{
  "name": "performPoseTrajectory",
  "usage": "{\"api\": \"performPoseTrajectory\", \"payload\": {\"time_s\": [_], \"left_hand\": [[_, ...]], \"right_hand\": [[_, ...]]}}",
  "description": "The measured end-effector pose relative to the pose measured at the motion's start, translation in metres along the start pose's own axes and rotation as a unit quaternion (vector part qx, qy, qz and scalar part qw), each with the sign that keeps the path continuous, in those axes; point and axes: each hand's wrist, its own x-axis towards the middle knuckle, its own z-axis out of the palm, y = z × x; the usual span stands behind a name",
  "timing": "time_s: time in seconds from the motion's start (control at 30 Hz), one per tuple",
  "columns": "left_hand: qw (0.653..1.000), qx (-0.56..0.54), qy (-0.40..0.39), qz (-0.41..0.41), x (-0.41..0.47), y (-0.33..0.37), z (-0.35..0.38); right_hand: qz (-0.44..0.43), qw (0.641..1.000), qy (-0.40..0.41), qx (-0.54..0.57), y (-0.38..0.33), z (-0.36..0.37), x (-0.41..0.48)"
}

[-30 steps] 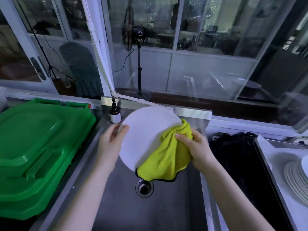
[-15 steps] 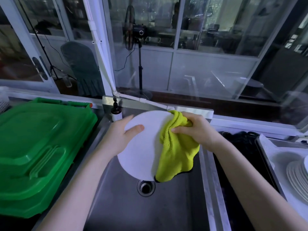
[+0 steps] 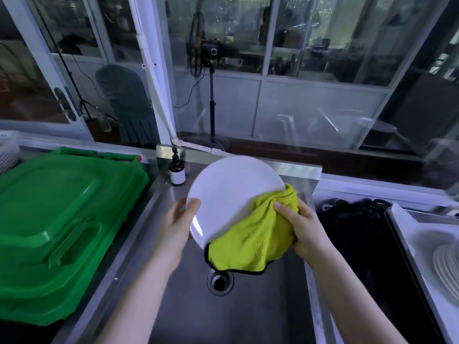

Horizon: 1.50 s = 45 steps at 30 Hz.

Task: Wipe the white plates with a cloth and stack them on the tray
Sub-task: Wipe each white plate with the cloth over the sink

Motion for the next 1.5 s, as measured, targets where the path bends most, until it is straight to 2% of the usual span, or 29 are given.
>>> {"api": "performPoseTrajectory", "payload": {"time_s": [0.13,0.27,0.37,0.43,0.53,0.6,0.67,0.7,0.73,0.8,0.83,0.87,0.93,0.97,1.0,1.07,1.13,1.23,1.27,1.3,1.37,1.4,1.47,1.5], "left_hand": [[0.993,0.035,0.047,0.102,-0.003,-0.005,0.016],[0.984,0.106,-0.013,0.144,0.008,0.015,0.004],[0.968,0.189,-0.069,0.150,0.018,0.037,0.000],[0.941,0.271,-0.124,0.162,0.023,0.048,0.004],[0.874,0.390,-0.198,0.211,0.024,0.053,0.017],[0.862,0.405,-0.219,0.213,0.025,0.050,0.023],[0.857,0.428,-0.188,0.217,0.026,0.046,0.024],[0.858,0.437,-0.149,0.226,0.025,0.045,0.023],[0.866,0.428,-0.093,0.241,0.023,0.042,0.022],[0.882,0.381,0.071,0.268,0.013,0.032,0.018],[0.891,0.343,0.149,0.258,0.007,0.025,0.015],[0.914,0.292,0.189,0.207,0.000,0.019,0.015],[0.982,0.120,0.149,0.004,-0.009,0.014,0.029],[0.989,0.014,0.116,-0.089,-0.009,0.013,0.038],[0.981,-0.068,0.100,-0.153,-0.009,0.014,0.045],[0.965,-0.148,0.082,-0.198,-0.004,0.017,0.054],[0.957,-0.162,0.117,-0.213,0.000,0.014,0.056],[0.948,-0.167,0.155,-0.225,0.004,0.005,0.050],[0.947,-0.170,0.159,-0.221,0.004,0.005,0.049],[0.949,-0.171,0.161,-0.210,0.004,0.004,0.046],[0.959,-0.166,0.147,-0.177,0.004,0.005,0.039],[0.965,-0.158,0.131,-0.163,0.004,0.006,0.035],[0.976,-0.136,0.097,-0.137,0.002,0.011,0.026],[0.981,-0.124,0.082,-0.123,0.001,0.013,0.022]], "right_hand": [[0.013,1.000,-0.013,0.003,0.011,0.004,-0.003],[-0.021,0.994,-0.060,-0.090,-0.015,0.000,0.005],[-0.068,0.972,-0.114,-0.194,-0.046,0.004,0.012],[-0.099,0.941,-0.154,-0.286,-0.062,0.013,0.016],[-0.142,0.860,-0.211,-0.442,-0.070,0.031,0.018],[-0.178,0.819,-0.208,-0.505,-0.060,0.038,0.019],[-0.196,0.816,-0.176,-0.514,-0.048,0.040,0.016],[-0.200,0.822,-0.155,-0.510,-0.043,0.039,0.015],[-0.207,0.829,-0.128,-0.503,-0.038,0.037,0.014],[-0.229,0.839,-0.059,-0.490,-0.027,0.034,0.010],[-0.249,0.838,-0.022,-0.485,-0.021,0.035,0.006],[-0.274,0.827,0.012,-0.491,-0.015,0.037,0.000],[-0.331,0.778,0.053,-0.531,-0.004,0.045,-0.014],[-0.366,0.744,0.059,-0.555,0.003,0.049,-0.020],[-0.404,0.706,0.061,-0.579,0.010,0.053,-0.026],[-0.466,0.638,0.069,-0.609,0.026,0.059,-0.036],[-0.497,0.620,0.053,-0.605,0.040,0.059,-0.042],[-0.476,0.645,-0.010,-0.599,0.051,0.055,-0.050],[-0.451,0.667,-0.040,-0.592,0.053,0.052,-0.050],[-0.413,0.707,-0.075,-0.569,0.054,0.048,-0.050],[-0.311,0.810,-0.135,-0.479,0.053,0.042,-0.049],[-0.274,0.852,-0.139,-0.424,0.050,0.041,-0.048],[-0.237,0.914,-0.091,-0.317,0.038,0.044,-0.040],[-0.228,0.931,-0.058,-0.280,0.030,0.047,-0.034]]}}
